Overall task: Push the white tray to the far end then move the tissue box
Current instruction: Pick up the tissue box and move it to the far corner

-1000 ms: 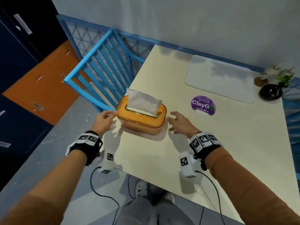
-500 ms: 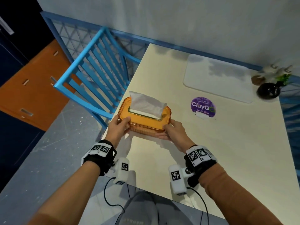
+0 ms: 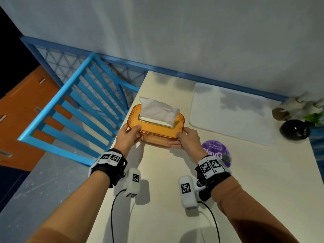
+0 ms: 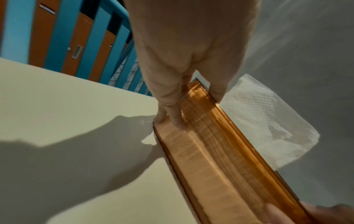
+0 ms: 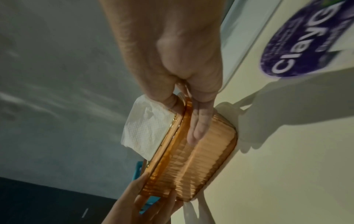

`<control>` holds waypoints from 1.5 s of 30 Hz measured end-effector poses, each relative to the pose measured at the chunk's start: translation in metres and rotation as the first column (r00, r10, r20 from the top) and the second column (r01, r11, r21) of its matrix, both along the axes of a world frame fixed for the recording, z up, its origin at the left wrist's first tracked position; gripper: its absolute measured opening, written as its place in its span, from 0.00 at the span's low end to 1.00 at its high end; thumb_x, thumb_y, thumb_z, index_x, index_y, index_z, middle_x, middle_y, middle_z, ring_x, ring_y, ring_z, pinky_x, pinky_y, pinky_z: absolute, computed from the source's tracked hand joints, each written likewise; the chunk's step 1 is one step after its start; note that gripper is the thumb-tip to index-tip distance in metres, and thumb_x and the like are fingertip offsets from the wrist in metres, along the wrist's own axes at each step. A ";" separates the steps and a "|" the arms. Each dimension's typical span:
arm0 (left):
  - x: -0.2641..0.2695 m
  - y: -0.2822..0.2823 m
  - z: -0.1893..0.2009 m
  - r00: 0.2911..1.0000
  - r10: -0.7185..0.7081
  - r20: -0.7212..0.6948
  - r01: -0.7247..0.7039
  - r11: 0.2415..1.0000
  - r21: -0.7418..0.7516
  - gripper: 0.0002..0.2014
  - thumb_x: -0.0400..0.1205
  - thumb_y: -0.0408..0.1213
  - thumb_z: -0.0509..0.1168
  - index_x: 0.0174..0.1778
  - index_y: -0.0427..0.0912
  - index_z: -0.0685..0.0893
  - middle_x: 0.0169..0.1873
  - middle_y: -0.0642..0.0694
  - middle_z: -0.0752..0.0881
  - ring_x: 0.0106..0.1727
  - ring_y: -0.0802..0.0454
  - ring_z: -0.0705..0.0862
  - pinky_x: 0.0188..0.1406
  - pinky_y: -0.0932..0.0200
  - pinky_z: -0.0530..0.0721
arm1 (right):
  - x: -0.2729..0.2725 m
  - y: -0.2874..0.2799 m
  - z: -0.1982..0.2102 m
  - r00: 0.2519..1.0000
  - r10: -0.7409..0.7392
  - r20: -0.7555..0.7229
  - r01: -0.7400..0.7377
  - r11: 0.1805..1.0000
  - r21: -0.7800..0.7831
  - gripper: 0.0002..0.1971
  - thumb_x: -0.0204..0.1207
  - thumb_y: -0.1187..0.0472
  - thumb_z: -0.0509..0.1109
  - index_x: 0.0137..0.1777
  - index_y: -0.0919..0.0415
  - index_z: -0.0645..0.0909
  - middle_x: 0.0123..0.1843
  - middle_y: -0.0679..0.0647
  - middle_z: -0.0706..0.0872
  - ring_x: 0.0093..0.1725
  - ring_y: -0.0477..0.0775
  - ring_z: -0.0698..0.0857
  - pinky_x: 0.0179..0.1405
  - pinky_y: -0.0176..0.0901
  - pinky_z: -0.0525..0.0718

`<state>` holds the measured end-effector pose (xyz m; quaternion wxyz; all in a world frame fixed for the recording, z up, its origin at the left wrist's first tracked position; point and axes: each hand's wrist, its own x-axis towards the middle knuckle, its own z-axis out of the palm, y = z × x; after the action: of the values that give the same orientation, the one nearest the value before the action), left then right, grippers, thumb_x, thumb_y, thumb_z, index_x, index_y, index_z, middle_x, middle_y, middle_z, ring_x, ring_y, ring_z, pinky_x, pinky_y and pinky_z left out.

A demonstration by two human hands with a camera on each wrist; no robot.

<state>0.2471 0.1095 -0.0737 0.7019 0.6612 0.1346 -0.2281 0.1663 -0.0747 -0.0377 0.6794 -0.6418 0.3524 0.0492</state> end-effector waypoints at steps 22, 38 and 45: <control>0.115 -0.090 -0.012 0.886 -0.271 0.376 0.128 0.923 0.362 0.63 0.61 0.58 0.78 0.83 0.56 0.42 0.84 0.48 0.54 0.85 0.49 0.57 0.84 0.39 0.59 | 0.120 -0.077 -0.030 0.942 0.323 0.095 -0.174 0.708 -0.685 0.36 0.76 0.49 0.65 0.81 0.49 0.53 0.72 0.56 0.77 0.67 0.60 0.81 0.63 0.60 0.83; 0.223 -0.137 0.001 0.913 -0.311 0.263 0.209 0.912 0.353 0.69 0.50 0.57 0.81 0.82 0.58 0.44 0.80 0.42 0.62 0.80 0.42 0.66 0.77 0.35 0.70 | 0.221 -0.119 -0.018 0.966 0.250 0.066 -0.154 0.762 -0.628 0.24 0.75 0.58 0.70 0.70 0.60 0.70 0.59 0.58 0.83 0.54 0.53 0.79 0.50 0.38 0.73; 0.225 -0.144 0.014 0.918 -0.338 0.210 0.218 0.869 0.445 0.70 0.56 0.57 0.80 0.84 0.51 0.38 0.83 0.39 0.56 0.82 0.38 0.61 0.81 0.35 0.63 | 0.223 -0.121 -0.009 0.964 0.261 0.044 -0.183 0.777 -0.602 0.26 0.75 0.58 0.70 0.72 0.61 0.69 0.63 0.59 0.83 0.61 0.57 0.80 0.53 0.38 0.72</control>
<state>0.4722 -0.0341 -0.0601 0.5174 0.8324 -0.0187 -0.1979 0.3895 -0.1954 -0.0471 0.4551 -0.8603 0.2285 -0.0236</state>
